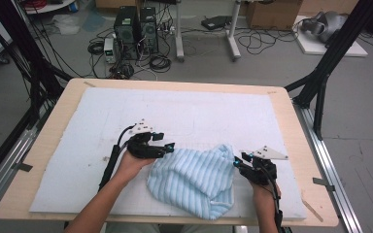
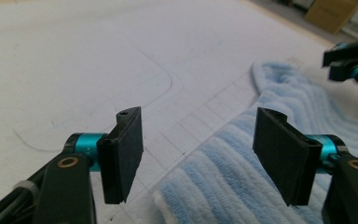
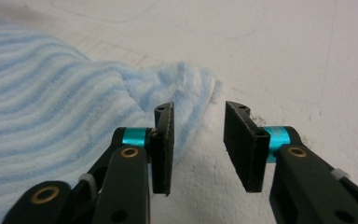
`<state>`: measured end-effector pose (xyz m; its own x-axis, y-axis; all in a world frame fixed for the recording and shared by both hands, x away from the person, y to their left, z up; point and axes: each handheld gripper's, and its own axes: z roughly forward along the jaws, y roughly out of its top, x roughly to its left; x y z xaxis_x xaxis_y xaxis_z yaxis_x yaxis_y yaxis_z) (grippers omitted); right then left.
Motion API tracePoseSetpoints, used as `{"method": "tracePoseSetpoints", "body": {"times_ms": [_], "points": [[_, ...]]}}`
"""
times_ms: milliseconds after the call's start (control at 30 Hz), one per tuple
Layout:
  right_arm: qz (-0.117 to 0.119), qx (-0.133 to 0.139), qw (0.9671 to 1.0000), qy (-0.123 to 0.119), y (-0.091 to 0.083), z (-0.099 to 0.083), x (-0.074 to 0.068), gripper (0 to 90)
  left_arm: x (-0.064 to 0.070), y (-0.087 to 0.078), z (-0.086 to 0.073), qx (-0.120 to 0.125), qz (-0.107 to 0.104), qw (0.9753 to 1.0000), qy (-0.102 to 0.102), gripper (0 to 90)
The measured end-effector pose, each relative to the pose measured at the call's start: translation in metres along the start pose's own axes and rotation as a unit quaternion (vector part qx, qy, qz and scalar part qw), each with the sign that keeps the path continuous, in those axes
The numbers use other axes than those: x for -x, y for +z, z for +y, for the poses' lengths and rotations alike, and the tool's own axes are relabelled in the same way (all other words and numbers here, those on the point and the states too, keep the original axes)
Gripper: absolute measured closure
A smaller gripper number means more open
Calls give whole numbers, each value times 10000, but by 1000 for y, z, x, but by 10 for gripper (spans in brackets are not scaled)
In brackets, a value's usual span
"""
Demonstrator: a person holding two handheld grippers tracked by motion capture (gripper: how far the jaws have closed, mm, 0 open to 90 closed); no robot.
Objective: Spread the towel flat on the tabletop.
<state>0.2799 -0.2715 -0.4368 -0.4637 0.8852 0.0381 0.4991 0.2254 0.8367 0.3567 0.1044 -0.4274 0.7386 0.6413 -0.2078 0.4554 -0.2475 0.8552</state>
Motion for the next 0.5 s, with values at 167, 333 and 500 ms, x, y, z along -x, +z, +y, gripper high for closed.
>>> {"method": "tracePoseSetpoints", "body": {"times_ms": [167, 333, 500], "points": [[46, 24, 10000, -67, -3, -1, -2, 587, 8, 19, -5, -681, 174, 9961, 537, 327], [157, 2, 9999, 15, -3, -3, -1, 560, 9, 24, -8, -941, -28, 9909, 962, 838], [225, 15, 9997, 37, 0, -2, -2, 558, -6, 17, 2, -193, 348, 9973, 611, 852]]}}
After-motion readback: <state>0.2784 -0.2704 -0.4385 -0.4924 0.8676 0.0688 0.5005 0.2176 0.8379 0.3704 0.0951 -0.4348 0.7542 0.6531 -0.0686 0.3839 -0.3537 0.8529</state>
